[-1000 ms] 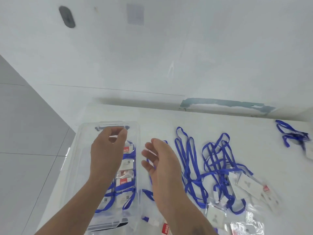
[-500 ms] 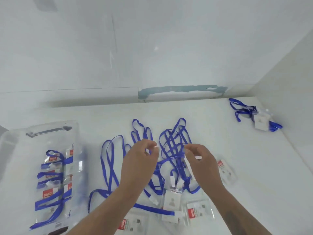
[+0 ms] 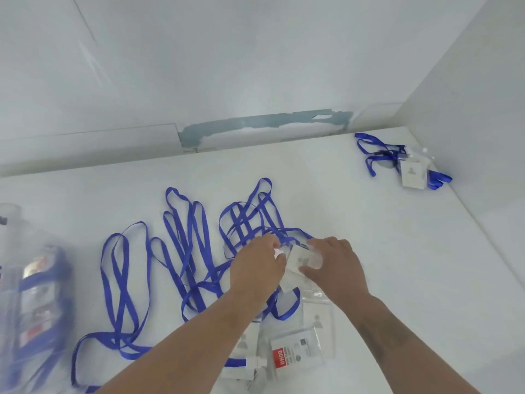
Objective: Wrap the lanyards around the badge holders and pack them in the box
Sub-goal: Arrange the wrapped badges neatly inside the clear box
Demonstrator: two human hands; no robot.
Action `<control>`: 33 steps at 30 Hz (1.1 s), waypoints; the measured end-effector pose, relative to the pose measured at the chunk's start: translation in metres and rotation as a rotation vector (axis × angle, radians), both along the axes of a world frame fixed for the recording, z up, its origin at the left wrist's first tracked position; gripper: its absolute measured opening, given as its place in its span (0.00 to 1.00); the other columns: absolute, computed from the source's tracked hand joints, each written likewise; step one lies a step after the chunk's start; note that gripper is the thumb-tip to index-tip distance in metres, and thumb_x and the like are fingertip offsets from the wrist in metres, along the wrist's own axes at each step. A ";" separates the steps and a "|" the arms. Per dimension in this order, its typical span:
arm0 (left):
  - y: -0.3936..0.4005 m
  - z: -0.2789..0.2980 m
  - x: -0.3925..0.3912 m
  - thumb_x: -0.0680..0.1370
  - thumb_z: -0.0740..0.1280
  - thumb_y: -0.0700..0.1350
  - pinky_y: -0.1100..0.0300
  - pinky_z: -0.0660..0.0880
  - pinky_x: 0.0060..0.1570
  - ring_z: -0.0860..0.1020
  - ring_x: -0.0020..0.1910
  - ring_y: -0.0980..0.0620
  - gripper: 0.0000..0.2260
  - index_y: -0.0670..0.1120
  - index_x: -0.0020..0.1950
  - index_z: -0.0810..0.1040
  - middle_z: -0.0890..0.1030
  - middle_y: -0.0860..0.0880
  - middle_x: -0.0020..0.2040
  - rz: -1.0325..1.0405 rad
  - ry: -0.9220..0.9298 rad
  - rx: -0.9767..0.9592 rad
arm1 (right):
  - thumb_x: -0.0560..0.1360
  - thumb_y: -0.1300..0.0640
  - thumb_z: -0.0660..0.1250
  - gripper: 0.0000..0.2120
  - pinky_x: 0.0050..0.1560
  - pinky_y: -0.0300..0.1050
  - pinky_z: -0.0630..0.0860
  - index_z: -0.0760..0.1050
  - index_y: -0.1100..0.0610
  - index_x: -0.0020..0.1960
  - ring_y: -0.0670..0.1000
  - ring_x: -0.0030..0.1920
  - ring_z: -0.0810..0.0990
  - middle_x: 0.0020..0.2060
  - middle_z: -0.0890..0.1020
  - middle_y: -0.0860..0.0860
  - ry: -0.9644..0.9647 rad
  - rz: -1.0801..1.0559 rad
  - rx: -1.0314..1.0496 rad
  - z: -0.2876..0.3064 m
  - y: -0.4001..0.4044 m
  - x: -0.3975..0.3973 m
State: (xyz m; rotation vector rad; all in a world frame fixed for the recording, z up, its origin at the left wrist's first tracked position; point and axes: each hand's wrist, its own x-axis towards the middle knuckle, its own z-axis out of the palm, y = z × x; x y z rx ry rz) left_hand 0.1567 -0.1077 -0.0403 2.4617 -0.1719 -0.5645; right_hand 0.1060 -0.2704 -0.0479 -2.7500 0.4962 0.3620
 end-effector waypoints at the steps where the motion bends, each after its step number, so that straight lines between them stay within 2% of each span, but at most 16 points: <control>1: -0.003 -0.004 0.000 0.79 0.63 0.52 0.59 0.78 0.50 0.79 0.51 0.55 0.13 0.55 0.63 0.73 0.80 0.56 0.56 -0.004 0.013 0.016 | 0.70 0.43 0.72 0.26 0.59 0.42 0.70 0.72 0.44 0.67 0.48 0.60 0.70 0.58 0.75 0.43 -0.004 -0.006 0.008 -0.002 -0.001 0.000; 4: -0.010 -0.011 0.001 0.79 0.64 0.53 0.59 0.77 0.52 0.78 0.54 0.55 0.15 0.55 0.65 0.73 0.80 0.56 0.59 -0.009 0.043 0.031 | 0.69 0.45 0.74 0.19 0.56 0.42 0.72 0.76 0.44 0.59 0.47 0.55 0.73 0.51 0.76 0.43 -0.031 -0.079 0.121 -0.002 -0.006 0.003; 8: -0.007 -0.007 -0.006 0.79 0.64 0.54 0.60 0.77 0.50 0.78 0.50 0.57 0.14 0.55 0.63 0.74 0.79 0.57 0.56 0.016 0.068 0.008 | 0.71 0.48 0.73 0.04 0.44 0.37 0.73 0.79 0.45 0.42 0.43 0.43 0.80 0.39 0.81 0.40 0.023 -0.257 0.404 0.013 -0.018 0.005; 11: 0.000 0.004 -0.015 0.78 0.63 0.57 0.60 0.77 0.49 0.78 0.46 0.61 0.12 0.56 0.59 0.75 0.80 0.59 0.51 0.088 0.083 -0.057 | 0.73 0.54 0.73 0.03 0.37 0.34 0.72 0.81 0.53 0.43 0.45 0.34 0.79 0.32 0.82 0.42 0.001 -0.401 0.687 0.031 -0.021 0.004; 13: 0.003 0.015 -0.018 0.78 0.63 0.60 0.62 0.75 0.47 0.77 0.43 0.64 0.12 0.56 0.57 0.75 0.80 0.60 0.50 0.124 0.114 -0.114 | 0.75 0.56 0.72 0.05 0.33 0.34 0.72 0.81 0.57 0.47 0.47 0.31 0.76 0.33 0.81 0.46 -0.054 -0.541 0.885 0.042 -0.017 0.001; 16: 0.008 0.033 -0.019 0.76 0.65 0.62 0.67 0.73 0.42 0.78 0.41 0.63 0.13 0.56 0.54 0.76 0.81 0.60 0.48 0.227 0.251 -0.310 | 0.75 0.57 0.72 0.06 0.39 0.42 0.74 0.80 0.58 0.50 0.49 0.33 0.75 0.37 0.80 0.51 -0.083 -0.690 1.169 0.052 0.001 -0.004; 18: 0.016 0.043 -0.015 0.75 0.69 0.58 0.64 0.76 0.41 0.80 0.39 0.57 0.14 0.49 0.50 0.78 0.83 0.52 0.44 0.354 0.391 -0.526 | 0.76 0.59 0.71 0.03 0.38 0.42 0.75 0.79 0.58 0.49 0.50 0.33 0.77 0.38 0.80 0.53 -0.072 -0.760 1.343 0.057 0.020 -0.004; 20: 0.028 0.055 -0.010 0.75 0.72 0.50 0.62 0.81 0.40 0.83 0.37 0.54 0.12 0.41 0.49 0.81 0.86 0.46 0.41 0.511 0.498 -0.665 | 0.77 0.61 0.68 0.01 0.35 0.40 0.77 0.77 0.58 0.48 0.50 0.34 0.79 0.37 0.82 0.53 -0.065 -0.814 1.495 0.063 0.040 -0.003; 22: 0.043 0.066 -0.007 0.75 0.73 0.45 0.58 0.82 0.42 0.85 0.41 0.51 0.07 0.43 0.50 0.83 0.86 0.45 0.41 0.649 0.531 -0.793 | 0.78 0.61 0.67 0.01 0.37 0.40 0.78 0.76 0.58 0.48 0.51 0.37 0.82 0.40 0.84 0.53 -0.051 -0.816 1.594 0.069 0.058 -0.002; 23: 0.053 0.072 -0.005 0.75 0.73 0.43 0.56 0.82 0.45 0.86 0.44 0.48 0.06 0.44 0.51 0.83 0.87 0.45 0.43 0.690 0.527 -0.843 | 0.78 0.60 0.66 0.03 0.39 0.42 0.79 0.77 0.59 0.49 0.52 0.39 0.83 0.43 0.85 0.54 -0.036 -0.785 1.582 0.072 0.068 -0.001; 25: 0.070 0.082 0.001 0.76 0.72 0.42 0.53 0.82 0.49 0.86 0.46 0.47 0.06 0.45 0.53 0.83 0.87 0.46 0.46 0.725 0.492 -0.883 | 0.78 0.56 0.67 0.07 0.41 0.44 0.78 0.78 0.60 0.51 0.52 0.41 0.83 0.46 0.86 0.55 -0.065 -0.662 1.365 0.075 0.080 -0.003; 28: 0.102 0.103 0.014 0.77 0.71 0.41 0.56 0.82 0.46 0.86 0.44 0.49 0.05 0.46 0.52 0.83 0.87 0.47 0.46 0.701 0.439 -0.888 | 0.78 0.54 0.67 0.04 0.45 0.42 0.78 0.79 0.51 0.51 0.44 0.42 0.83 0.47 0.85 0.49 -0.357 -0.579 0.937 0.079 0.090 -0.006; 30: 0.119 0.115 0.021 0.77 0.71 0.42 0.57 0.82 0.44 0.86 0.44 0.48 0.05 0.45 0.52 0.83 0.87 0.47 0.46 0.648 0.424 -0.850 | 0.77 0.55 0.68 0.12 0.53 0.39 0.76 0.75 0.44 0.59 0.39 0.53 0.78 0.55 0.80 0.40 -0.498 -0.474 0.799 0.082 0.095 -0.006; 32: 0.132 0.125 0.025 0.77 0.71 0.42 0.58 0.81 0.43 0.86 0.46 0.46 0.07 0.44 0.55 0.83 0.87 0.46 0.47 0.578 0.446 -0.826 | 0.77 0.54 0.68 0.22 0.57 0.37 0.71 0.68 0.40 0.68 0.37 0.59 0.73 0.61 0.73 0.34 -0.453 -0.328 0.727 0.082 0.108 0.001; 33: 0.137 0.129 0.026 0.77 0.71 0.42 0.58 0.81 0.43 0.86 0.46 0.46 0.08 0.43 0.55 0.83 0.87 0.45 0.48 0.546 0.470 -0.827 | 0.77 0.53 0.68 0.21 0.55 0.37 0.71 0.68 0.40 0.67 0.37 0.57 0.73 0.59 0.73 0.34 -0.403 -0.287 0.723 0.084 0.118 0.006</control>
